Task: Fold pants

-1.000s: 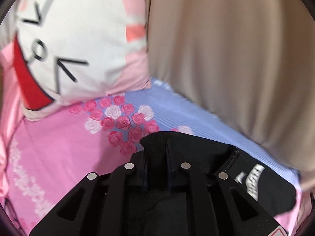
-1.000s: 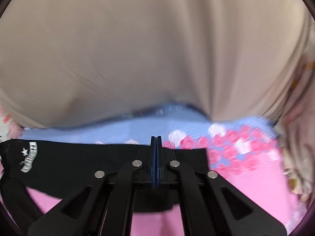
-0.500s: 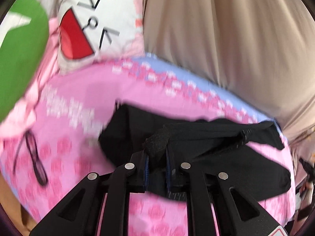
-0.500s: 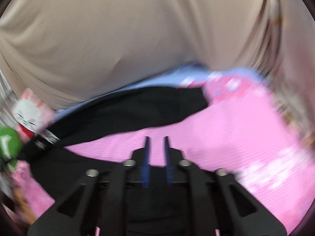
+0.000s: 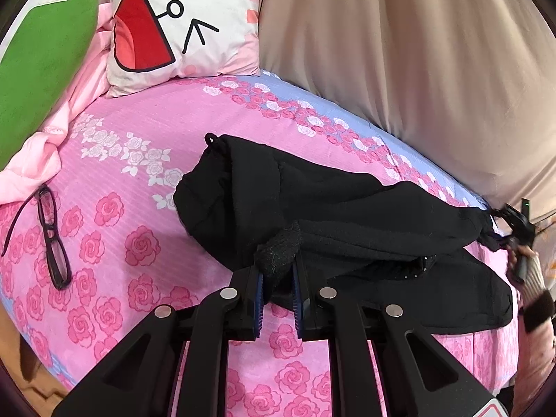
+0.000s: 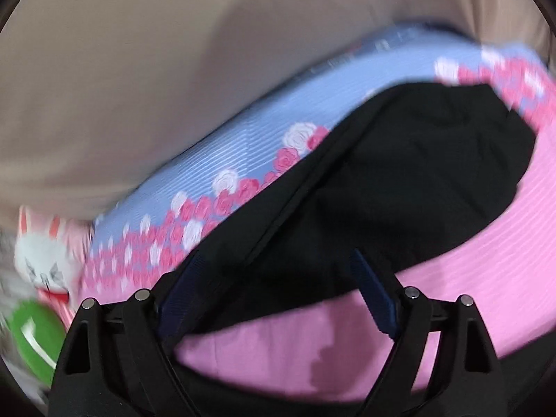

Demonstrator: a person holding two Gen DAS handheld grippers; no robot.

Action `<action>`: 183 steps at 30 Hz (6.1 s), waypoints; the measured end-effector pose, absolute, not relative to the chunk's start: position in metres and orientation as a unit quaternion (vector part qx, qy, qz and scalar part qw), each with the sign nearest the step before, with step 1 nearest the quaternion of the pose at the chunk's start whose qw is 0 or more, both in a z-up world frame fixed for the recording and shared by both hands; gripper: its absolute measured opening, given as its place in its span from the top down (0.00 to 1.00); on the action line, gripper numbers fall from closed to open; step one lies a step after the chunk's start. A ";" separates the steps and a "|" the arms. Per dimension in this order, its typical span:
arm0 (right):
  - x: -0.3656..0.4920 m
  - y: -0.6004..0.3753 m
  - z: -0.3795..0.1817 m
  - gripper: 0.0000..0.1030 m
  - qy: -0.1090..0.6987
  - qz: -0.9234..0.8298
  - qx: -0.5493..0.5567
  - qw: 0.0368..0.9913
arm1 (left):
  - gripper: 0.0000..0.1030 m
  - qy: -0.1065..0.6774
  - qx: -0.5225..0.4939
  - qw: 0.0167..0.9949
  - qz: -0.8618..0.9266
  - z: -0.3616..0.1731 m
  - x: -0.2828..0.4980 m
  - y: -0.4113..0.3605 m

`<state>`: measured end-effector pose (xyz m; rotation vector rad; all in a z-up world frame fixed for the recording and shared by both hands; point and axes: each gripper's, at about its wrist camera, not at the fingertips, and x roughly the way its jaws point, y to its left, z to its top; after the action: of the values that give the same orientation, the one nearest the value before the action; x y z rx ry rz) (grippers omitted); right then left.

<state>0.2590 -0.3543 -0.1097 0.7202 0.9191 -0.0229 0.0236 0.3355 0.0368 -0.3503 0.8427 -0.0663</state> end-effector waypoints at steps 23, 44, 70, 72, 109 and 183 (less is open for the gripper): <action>-0.007 -0.349 -0.099 0.47 0.358 0.029 0.285 0.889 | 0.51 0.366 -0.292 0.883 -0.043 0.011 0.005 0.390; 0.000 -0.468 -0.086 0.18 0.311 -0.055 0.393 0.864 | 0.97 0.369 -0.399 0.835 -0.086 0.019 0.053 0.375; 0.018 -0.510 -0.058 0.93 0.279 -0.094 0.399 0.868 | 0.97 0.421 -0.349 0.836 -0.045 0.024 0.114 0.392; -0.008 -0.503 -0.015 0.93 0.232 -0.068 0.383 0.891 | 0.97 0.409 -0.330 0.849 -0.054 0.046 0.117 0.386; -0.089 -0.522 -0.064 0.94 0.242 -0.085 0.361 0.896 | 0.57 0.403 -0.136 0.898 -0.111 0.030 0.037 0.177; -0.112 -0.510 -0.080 0.79 0.279 -0.115 0.283 0.910 | 0.46 0.417 -0.050 0.892 -0.167 -0.003 0.011 0.025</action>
<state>-0.1120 -0.5101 -0.0796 0.5841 0.5745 -0.2374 0.0114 0.0247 -0.0026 -0.1030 0.8659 -0.3458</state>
